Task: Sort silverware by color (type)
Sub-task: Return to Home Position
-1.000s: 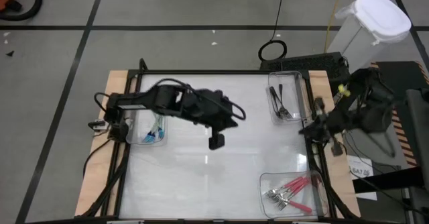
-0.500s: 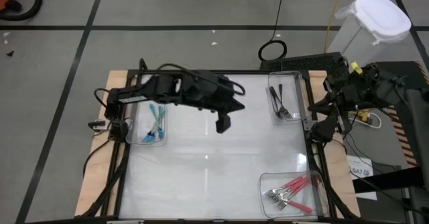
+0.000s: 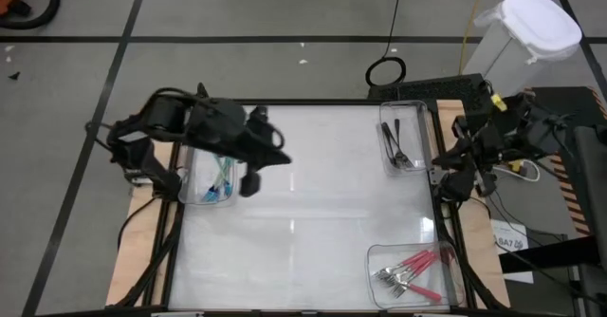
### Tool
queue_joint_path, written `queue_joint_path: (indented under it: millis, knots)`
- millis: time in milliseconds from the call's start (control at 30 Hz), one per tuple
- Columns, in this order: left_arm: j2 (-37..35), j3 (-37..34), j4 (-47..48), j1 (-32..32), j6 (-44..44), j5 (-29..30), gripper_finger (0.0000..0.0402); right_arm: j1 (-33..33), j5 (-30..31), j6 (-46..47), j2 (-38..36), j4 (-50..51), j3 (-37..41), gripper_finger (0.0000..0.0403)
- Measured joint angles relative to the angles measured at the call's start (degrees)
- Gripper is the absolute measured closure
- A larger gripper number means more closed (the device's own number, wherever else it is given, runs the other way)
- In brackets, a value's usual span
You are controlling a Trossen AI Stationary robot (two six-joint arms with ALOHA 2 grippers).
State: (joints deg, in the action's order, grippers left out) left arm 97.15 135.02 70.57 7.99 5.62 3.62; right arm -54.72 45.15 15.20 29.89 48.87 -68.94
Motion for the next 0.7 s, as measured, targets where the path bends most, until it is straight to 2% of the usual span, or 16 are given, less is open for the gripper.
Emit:
queue_joint_path:
  millis: [133,300,533,700]
  knots:
    - [-2.9,-0.1,5.6,2.8,-0.1,2.5,0.0399,0.0,-0.1,0.1,0.0,-7.5,4.9,0.0403]
    - [-7.8,-0.1,13.0,7.6,0.3,7.2,0.0399,0.0,-0.2,2.8,0.0,-12.0,10.1,0.0403]
    - [-14.4,-0.1,12.5,14.2,0.7,13.5,0.0399,0.0,1.2,5.3,-0.4,-16.1,14.4,0.0403]
    - [-15.2,-0.1,18.5,17.8,4.4,18.6,0.0399,0.0,2.9,5.0,-0.4,-17.0,14.6,0.0403]
